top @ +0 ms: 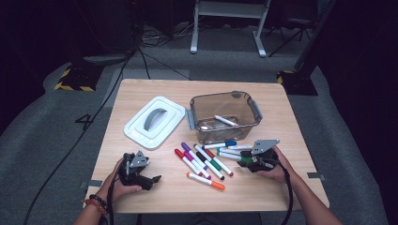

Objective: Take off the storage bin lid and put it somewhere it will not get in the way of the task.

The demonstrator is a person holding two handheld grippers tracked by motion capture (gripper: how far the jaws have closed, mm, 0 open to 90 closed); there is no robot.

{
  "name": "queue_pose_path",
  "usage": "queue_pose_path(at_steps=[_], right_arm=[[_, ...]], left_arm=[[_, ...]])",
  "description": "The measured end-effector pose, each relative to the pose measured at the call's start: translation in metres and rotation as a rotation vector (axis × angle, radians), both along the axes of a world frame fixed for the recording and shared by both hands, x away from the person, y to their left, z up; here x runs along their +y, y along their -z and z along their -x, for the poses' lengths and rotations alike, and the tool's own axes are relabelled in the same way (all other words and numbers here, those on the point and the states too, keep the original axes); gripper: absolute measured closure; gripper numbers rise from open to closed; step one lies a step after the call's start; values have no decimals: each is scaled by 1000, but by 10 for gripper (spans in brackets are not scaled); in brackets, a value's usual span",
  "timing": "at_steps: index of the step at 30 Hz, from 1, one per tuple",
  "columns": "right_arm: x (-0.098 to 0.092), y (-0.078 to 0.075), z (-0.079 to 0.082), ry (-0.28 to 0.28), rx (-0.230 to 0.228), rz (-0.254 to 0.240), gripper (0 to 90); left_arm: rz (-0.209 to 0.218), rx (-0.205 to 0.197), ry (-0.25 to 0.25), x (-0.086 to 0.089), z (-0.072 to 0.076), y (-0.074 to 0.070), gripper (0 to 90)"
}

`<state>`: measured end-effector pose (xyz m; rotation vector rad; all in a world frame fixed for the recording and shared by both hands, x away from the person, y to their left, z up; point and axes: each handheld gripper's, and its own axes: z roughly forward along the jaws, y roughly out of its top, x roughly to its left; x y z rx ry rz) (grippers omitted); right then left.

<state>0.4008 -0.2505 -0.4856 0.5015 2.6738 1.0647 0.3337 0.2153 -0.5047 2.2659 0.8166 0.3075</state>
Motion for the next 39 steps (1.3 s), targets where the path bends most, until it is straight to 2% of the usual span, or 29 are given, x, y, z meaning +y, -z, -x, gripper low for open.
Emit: queue_pose_path(at_steps=[4,13,23,25,29,39], right_arm=[[3,2,-1,2,13,0,560],[1,6,-5,14,62,-9,722],[0,4,-2,-7,76,1,744],[-1,3,1,-12,67,9,745],[-5,-5,6,-24,52,-14,745],[-23,-35,21,-45,-8,-99,745]], left_arm=[[0,0,0,0,0,0,123],[0,0,0,0,0,0,123],[0,0,0,0,0,0,123],[0,0,0,0,0,0,123],[0,0,1,0,0,0,122],[1,2,2,0,0,0,122]])
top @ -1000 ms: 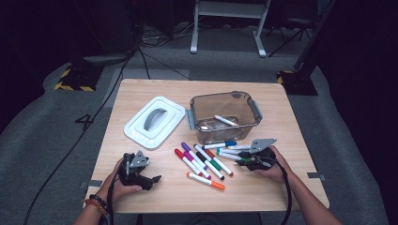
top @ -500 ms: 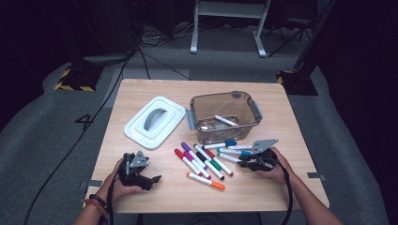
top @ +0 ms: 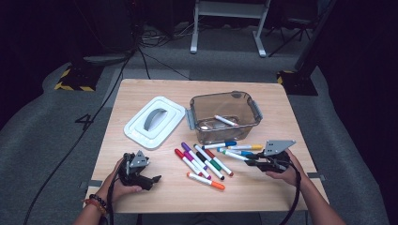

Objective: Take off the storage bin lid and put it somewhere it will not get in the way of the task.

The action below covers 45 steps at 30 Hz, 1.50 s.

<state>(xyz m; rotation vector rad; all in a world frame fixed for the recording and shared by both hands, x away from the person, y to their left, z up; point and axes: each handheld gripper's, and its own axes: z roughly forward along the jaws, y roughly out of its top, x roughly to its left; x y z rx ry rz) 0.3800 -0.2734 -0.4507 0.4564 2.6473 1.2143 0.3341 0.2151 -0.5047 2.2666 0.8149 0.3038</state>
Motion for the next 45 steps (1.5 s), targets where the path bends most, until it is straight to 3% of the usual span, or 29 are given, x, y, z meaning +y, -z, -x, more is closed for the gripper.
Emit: queue_pose_path(at_steps=[4,12,20,27,32,37,45], right_arm=[[-5,-14,7,-13,-32,-23,745],[-4,-39,15,-56,-84,-23,745],[-3,-81,11,-63,-163,-21,745],[1,-114,-7,-59,-202,-17,745],[18,-128,-33,-51,-205,-1,745],[35,-131,-58,-52,-189,38,745],[60,-120,-90,-65,-152,90,745]], left_arm=[[0,0,0,0,0,0,122],[0,0,-1,0,0,0,122],[0,0,-1,0,0,0,122],[0,0,-1,0,0,0,122],[2,2,-1,0,0,0,122],[1,2,-2,0,0,0,122],[2,1,3,0,-1,0,122]])
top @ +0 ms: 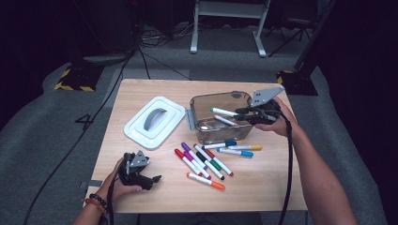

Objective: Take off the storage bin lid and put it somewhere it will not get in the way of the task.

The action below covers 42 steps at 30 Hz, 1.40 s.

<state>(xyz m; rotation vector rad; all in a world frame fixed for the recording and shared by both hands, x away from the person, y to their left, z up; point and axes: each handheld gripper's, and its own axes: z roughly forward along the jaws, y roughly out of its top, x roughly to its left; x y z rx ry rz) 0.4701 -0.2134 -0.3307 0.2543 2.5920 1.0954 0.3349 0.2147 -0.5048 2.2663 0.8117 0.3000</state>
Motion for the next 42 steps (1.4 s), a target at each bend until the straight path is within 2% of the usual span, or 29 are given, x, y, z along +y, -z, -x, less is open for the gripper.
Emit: queue_pose_path(at_steps=[9,13,16,19,21,23,26,28,34,40,42], right_arm=[[21,25,-31,11,36,129,745],[27,38,-44,37,64,195,745],[30,45,-53,46,100,219,744],[33,47,-58,32,123,226,744],[37,49,-60,25,135,250,743],[39,51,-63,29,133,283,743],[41,55,-64,41,159,308,740],[42,58,-66,51,160,322,737],[39,57,-65,77,161,307,663],[24,44,-56,100,127,188,588],[15,36,-52,113,120,128,581]], left_arm=[[-1,0,1,0,0,0,122],[-1,-2,2,0,0,0,122],[-1,-1,0,0,0,0,122],[-1,-2,1,0,0,0,122],[-1,-3,0,0,0,0,123],[-1,-2,0,0,0,0,123],[-2,-2,1,0,0,0,124],[-2,-2,0,0,0,0,124],[-2,-2,0,0,0,0,124],[-2,-2,1,0,0,0,124],[-2,-2,0,0,0,0,123]])
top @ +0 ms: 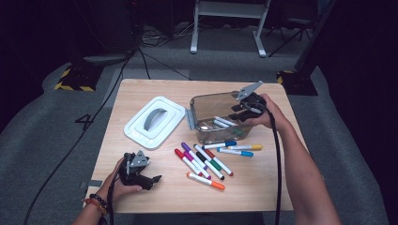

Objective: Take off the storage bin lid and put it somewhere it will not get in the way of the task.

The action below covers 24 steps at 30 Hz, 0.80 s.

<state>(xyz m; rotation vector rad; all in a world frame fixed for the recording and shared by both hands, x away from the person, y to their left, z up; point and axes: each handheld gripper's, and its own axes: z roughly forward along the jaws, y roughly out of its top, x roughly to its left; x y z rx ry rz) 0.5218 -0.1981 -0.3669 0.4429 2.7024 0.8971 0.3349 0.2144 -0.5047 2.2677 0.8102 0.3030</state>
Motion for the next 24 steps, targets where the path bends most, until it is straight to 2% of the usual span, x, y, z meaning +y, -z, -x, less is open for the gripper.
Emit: queue_pose_path(at_steps=[2,5,8,9,15,18,24], right_arm=[[-7,-7,6,1,-19,-41,542],[-22,-18,21,10,-59,-124,535],[-33,-25,33,13,-64,-172,494],[-39,-29,41,6,-87,-188,494],[-63,-40,73,-8,-151,-251,508],[-72,-43,89,1,-178,-262,499],[-82,-34,119,0,-204,-285,490]], left_arm=[[0,0,0,0,0,0,124],[0,0,0,0,0,0,123],[0,0,0,0,0,0,123],[0,0,0,0,0,0,123],[0,0,0,0,0,0,123],[0,0,0,0,0,0,123],[1,0,0,0,0,0,123]])
